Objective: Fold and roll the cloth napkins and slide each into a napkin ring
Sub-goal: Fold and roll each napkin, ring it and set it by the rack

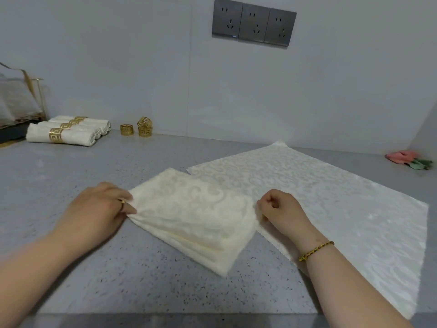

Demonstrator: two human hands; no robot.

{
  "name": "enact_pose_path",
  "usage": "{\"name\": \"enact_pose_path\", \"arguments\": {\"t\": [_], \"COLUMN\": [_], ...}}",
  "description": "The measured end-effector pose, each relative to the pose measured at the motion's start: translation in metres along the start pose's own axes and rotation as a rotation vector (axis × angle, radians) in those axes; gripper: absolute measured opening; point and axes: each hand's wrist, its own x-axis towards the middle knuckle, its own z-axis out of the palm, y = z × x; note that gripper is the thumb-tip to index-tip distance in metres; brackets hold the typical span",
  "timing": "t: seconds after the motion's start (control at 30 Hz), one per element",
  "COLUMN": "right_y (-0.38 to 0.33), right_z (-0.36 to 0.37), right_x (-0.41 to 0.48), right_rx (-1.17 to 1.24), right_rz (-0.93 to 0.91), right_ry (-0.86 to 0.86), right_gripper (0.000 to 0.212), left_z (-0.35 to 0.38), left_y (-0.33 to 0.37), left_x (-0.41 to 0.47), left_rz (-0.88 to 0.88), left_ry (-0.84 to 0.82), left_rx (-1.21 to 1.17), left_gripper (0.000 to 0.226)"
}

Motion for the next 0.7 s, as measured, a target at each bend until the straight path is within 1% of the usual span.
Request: {"name": "enact_pose_path", "arguments": {"t": [0.03, 0.07, 0.1, 0.13, 0.2, 0.27, 0.3, 0.37, 0.4, 0.47, 0.53, 0.6, 0.67, 0.7], "right_y": [-0.003, -0.005, -0.008, -0.01, -0.014, -0.019, -0.023, -0.032, -0.038, -0.049, -0.057, -0.061, -0.059, -0.057], "right_z": [0.003, 0.007, 0.01, 0.012, 0.018, 0.022, 0.024, 0.032, 0.035, 0.045, 0.055, 0.066, 0.074, 0.076], "right_x": [-0.002, -0.002, -0.002, -0.003, -0.004, -0.004, -0.005, -0.004, -0.003, 0.001, 0.006, 0.008, 0.007, 0.005], "right_rx": [0.003, 0.013, 0.011, -0.013, -0.069, -0.097, -0.113, -0.13, -0.131, -0.113, -0.088, -0.054, -0.071, -0.107], "right_rz": [-0.036, -0.078, -0.123, -0.171, -0.278, -0.379, -0.415, -0.482, -0.504, -0.554, -0.569, -0.544, -0.556, -0.577], "right_ry": [0.023, 0.04, 0.05, 0.037, -0.016, -0.056, -0.078, -0.135, -0.165, -0.207, -0.226, -0.219, -0.229, -0.244], "right_gripper": [0.02, 0.019, 0.018, 0.018, 0.017, 0.015, 0.017, 0.03, 0.032, 0.029, 0.018, 0.014, 0.015, 0.014], "left_z": [0.001, 0.0, 0.0, 0.002, 0.005, 0.006, 0.008, 0.009, 0.008, 0.004, -0.005, -0.016, -0.025, -0.028], "left_y": [-0.011, -0.021, -0.029, -0.034, -0.041, -0.039, -0.038, -0.039, -0.038, -0.036, -0.027, -0.012, 0.01, 0.023], "left_x": [0.003, 0.006, 0.009, 0.011, 0.015, 0.021, 0.022, 0.021, 0.021, 0.018, 0.016, 0.011, -0.003, -0.013], "left_rz": [-0.117, -0.237, -0.327, -0.387, -0.451, -0.454, -0.448, -0.463, -0.486, -0.536, -0.551, -0.507, -0.377, -0.306], "left_ry": [-0.069, -0.118, -0.142, -0.134, -0.128, -0.125, -0.116, -0.099, -0.076, -0.005, 0.05, 0.034, -0.052, -0.116], "left_rx": [-0.012, -0.033, -0.059, -0.105, -0.159, -0.17, -0.181, -0.224, -0.251, -0.285, -0.313, -0.428, -0.547, -0.53], "left_gripper": [0.025, 0.024, 0.023, 0.027, 0.034, 0.037, 0.038, 0.039, 0.039, 0.037, 0.031, 0.025, 0.015, 0.002]}}
